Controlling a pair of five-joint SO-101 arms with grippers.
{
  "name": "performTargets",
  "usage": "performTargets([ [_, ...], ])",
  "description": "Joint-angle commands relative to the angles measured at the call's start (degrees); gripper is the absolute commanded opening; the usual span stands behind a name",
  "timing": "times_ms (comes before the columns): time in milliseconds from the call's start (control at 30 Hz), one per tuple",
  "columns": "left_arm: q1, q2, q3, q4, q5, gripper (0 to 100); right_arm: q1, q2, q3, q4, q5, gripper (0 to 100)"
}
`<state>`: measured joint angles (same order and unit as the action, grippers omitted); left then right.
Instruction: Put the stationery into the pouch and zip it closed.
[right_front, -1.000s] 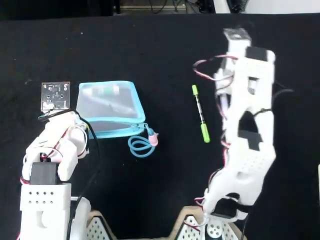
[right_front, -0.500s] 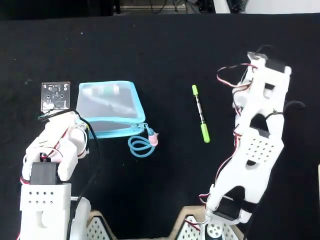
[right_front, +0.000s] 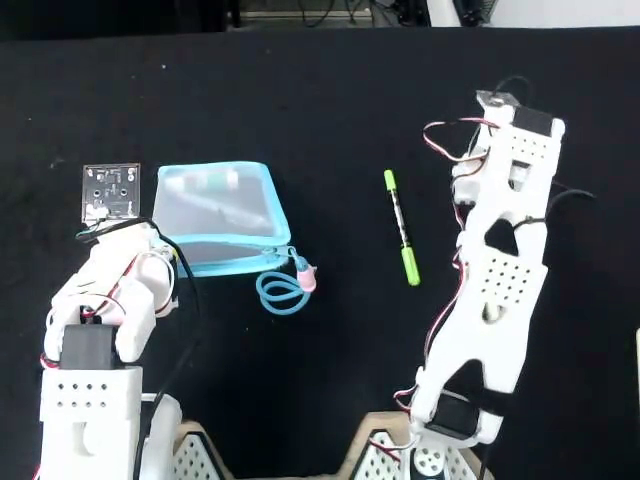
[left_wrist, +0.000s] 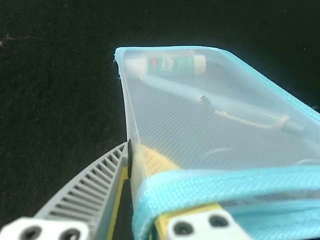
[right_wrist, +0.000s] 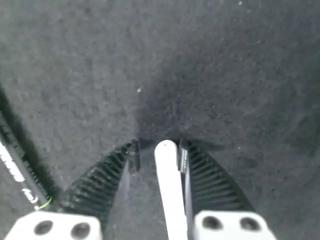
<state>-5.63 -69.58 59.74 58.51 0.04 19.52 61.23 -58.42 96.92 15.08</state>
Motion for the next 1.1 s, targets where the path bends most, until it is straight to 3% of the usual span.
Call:
performTargets([
  [0, 0.4, -0.62, -0.84, -0.88, 0.44, 3, 1.85, 0.31, -4.26, 0.7, 1.23, 12.0],
  [200, 0.48, -0.62, -0.84, -0.88, 0.44, 3, 2.02, 1.19, -4.09, 0.88, 3.78, 11.5],
  [300, 0.4, -0.62, -0.84, -0.88, 0.44, 3, 1.93, 1.01, -5.76, 2.37, 4.92, 1.4],
  [600, 0.22, -0.62, -0.84, -0.88, 0.44, 3, 1.85, -2.42, -8.57, 4.31, 4.48, 1.0],
  [767, 0.31, -0.62, -0.84, -0.88, 0.44, 3, 1.58, -12.7, -0.66, 4.31, 4.48, 1.0],
  [1067, 0.4, -0.62, -0.84, -0.88, 0.44, 3, 1.41, -44.44, 23.69, 3.87, 4.92, 1.0],
])
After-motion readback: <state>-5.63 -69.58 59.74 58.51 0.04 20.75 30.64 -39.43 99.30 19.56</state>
